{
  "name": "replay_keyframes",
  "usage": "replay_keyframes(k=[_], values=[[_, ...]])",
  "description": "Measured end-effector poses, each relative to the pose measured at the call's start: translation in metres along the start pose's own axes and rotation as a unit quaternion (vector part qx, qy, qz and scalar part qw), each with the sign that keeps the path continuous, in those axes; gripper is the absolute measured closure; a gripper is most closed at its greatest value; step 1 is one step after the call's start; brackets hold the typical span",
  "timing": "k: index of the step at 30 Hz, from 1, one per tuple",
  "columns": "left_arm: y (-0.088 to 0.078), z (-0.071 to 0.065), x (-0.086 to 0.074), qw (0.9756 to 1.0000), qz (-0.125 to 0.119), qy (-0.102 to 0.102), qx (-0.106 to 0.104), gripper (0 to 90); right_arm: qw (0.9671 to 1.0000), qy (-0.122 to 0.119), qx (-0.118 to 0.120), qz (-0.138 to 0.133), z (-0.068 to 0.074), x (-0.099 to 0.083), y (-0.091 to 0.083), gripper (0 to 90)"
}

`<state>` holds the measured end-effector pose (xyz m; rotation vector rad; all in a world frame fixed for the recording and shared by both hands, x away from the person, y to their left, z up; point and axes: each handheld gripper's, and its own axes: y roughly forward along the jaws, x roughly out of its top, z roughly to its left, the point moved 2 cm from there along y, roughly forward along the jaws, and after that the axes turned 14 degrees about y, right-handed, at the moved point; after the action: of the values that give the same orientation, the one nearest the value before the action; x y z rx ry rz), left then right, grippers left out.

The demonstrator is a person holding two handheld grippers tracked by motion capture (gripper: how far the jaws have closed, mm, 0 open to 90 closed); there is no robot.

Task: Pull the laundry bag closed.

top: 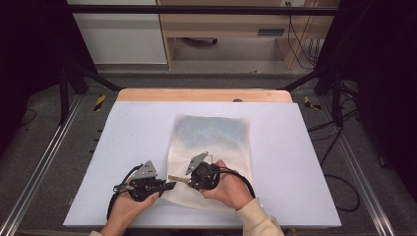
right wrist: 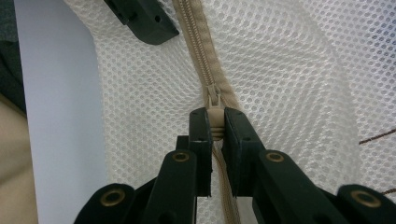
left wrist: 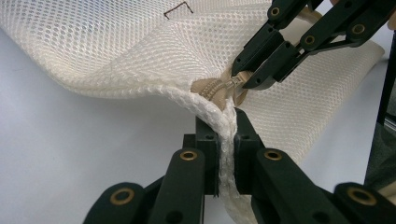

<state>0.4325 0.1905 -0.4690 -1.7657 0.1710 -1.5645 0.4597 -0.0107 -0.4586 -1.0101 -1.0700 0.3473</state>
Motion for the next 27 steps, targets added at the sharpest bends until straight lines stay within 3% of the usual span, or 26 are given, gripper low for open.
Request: replay_keyframes(k=[27], values=[[0.002, -0.002, 0.0, 0.9999, -0.001, 0.001, -0.013, 84.3, 0.9999, 0.011, -0.011, 0.001, -0.01, -0.014, -0.011, 82.3]])
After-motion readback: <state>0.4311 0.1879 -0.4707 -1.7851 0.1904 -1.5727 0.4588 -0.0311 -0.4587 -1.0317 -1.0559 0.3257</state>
